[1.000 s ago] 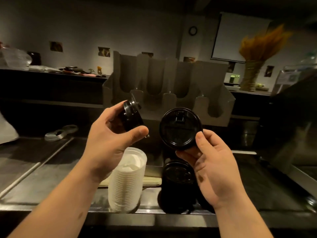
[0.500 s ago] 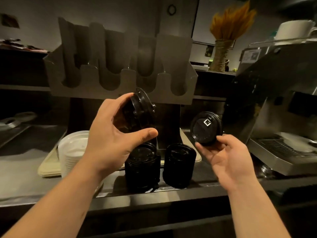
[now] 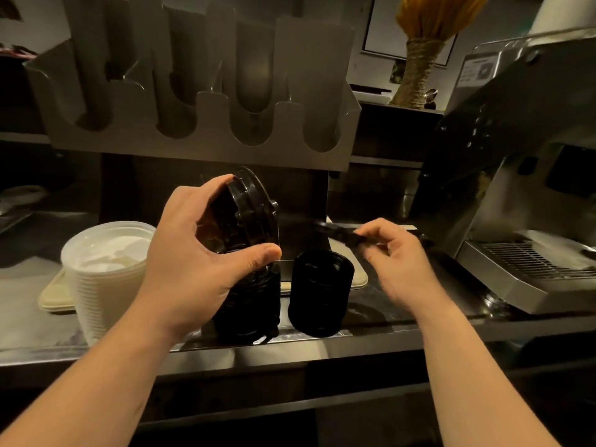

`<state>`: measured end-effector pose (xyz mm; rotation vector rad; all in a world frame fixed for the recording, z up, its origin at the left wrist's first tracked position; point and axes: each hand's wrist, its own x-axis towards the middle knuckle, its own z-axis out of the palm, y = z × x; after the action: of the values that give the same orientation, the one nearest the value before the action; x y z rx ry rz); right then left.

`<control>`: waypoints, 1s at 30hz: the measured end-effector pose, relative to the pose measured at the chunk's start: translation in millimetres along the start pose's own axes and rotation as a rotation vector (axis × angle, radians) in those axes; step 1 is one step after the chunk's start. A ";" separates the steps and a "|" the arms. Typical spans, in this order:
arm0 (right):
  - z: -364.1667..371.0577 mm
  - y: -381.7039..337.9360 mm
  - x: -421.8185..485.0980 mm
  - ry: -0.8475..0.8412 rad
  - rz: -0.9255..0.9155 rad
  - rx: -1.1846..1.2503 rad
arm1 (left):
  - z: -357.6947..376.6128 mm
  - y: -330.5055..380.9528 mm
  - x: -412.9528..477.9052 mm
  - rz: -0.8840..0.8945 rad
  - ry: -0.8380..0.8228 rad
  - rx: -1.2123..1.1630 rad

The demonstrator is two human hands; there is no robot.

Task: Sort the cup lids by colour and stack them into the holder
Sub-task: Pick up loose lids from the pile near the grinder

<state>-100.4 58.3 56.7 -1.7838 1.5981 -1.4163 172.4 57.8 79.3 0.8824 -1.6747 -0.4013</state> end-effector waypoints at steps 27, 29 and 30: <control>50.2 -16.1 9.3 -0.401 -0.030 -0.742 | -8.1 -13.7 -5.5 -0.013 -0.089 0.089; 46.9 -31.4 4.2 -0.268 -0.052 -0.631 | -10.2 -13.8 -6.5 0.000 -0.106 0.099; 46.0 -42.6 -0.7 -0.164 -0.067 -0.500 | -11.0 -13.3 -6.5 0.011 -0.111 0.108</control>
<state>-39.2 56.0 70.1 -2.1745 1.9354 -0.9106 187.7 55.8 69.2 0.9438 -1.8168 -0.3603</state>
